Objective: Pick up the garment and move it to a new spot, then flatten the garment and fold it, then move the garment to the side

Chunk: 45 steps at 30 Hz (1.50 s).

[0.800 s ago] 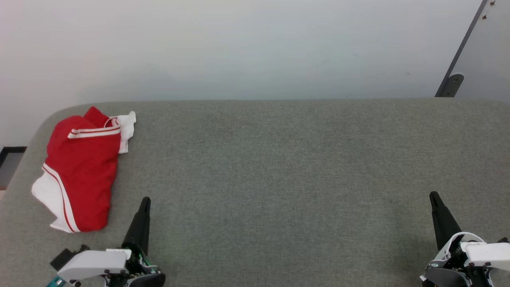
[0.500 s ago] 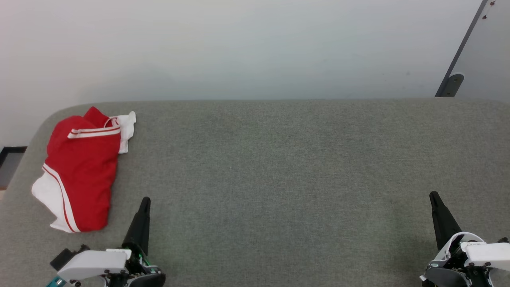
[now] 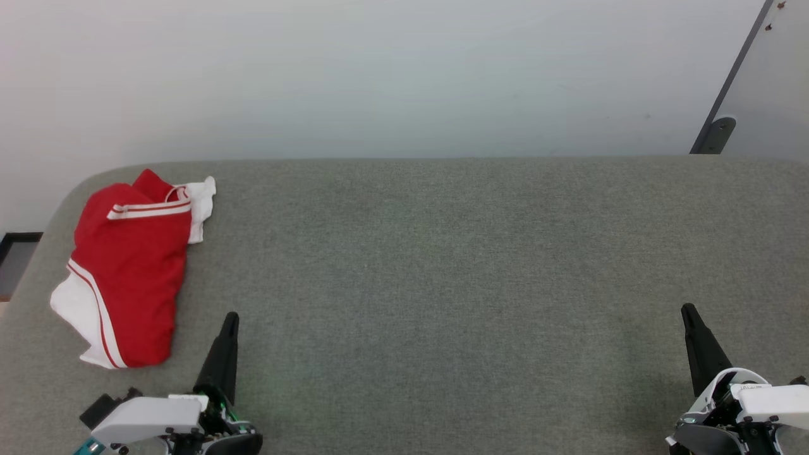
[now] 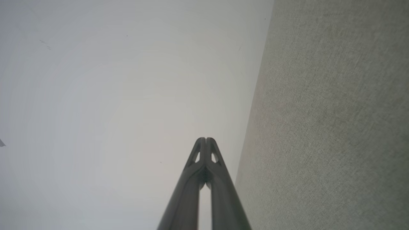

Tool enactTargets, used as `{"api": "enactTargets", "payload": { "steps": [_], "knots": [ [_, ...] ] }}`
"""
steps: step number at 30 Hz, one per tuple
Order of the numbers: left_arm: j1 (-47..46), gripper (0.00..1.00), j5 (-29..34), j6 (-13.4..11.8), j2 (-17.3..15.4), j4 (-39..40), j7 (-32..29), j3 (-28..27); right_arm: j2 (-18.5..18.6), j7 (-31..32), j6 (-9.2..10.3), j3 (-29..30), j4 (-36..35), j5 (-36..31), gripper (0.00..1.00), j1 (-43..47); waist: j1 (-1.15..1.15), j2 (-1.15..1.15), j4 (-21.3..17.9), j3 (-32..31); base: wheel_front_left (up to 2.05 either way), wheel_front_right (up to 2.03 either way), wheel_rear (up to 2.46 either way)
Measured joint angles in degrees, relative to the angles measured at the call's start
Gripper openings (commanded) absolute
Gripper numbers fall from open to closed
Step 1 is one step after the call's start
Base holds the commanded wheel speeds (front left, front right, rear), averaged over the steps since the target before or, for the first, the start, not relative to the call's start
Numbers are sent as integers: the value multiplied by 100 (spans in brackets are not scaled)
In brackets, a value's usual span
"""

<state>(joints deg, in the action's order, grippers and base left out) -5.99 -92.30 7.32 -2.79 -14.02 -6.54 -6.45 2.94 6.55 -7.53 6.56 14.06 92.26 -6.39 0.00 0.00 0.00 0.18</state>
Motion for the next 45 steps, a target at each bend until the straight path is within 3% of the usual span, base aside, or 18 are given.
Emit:
{"api": "enactTargets", "payload": {
  "steps": [3, 4, 14, 21, 35, 45],
  "knots": [
    [0, 0, 0, 0, 0, -1, 0, -2, 0, 0, 0, 0, 0, 0, 0, 0, 0, 0, 0, 0, 0, 0, 0],
    [5, 100, 0, -1, 3, -9, 0, 1, -1, 1, 0, 1, 10, -1, 100, 3, 1, 0, 0, 0, 0, 0, 0],
    [250, 100, 98, -3, 52, -194, 152, 8, -25, -48, 1, -13, 324, -3, 100, 109, 0, 0, -1, 3, 0, 0, 0],
    [235, 100, 489, -3, -44, -143, 354, 21, 32, -209, 0, -164, 406, -180, 100, -84, 0, 0, -2, 5, 0, 0, 0],
    [158, 100, 2331, -25, -75, 67, 694, -148, 431, -684, 0, -835, 662, -1329, 100, -472, 1, 0, 0, 25, 0, 0, 0],
    [164, 100, 3764, -97, -71, 246, 911, -156, 515, -906, 0, -857, 668, -2655, 100, -623, 0, 0, -3, 44, 0, 0, 0]
  ]
}}
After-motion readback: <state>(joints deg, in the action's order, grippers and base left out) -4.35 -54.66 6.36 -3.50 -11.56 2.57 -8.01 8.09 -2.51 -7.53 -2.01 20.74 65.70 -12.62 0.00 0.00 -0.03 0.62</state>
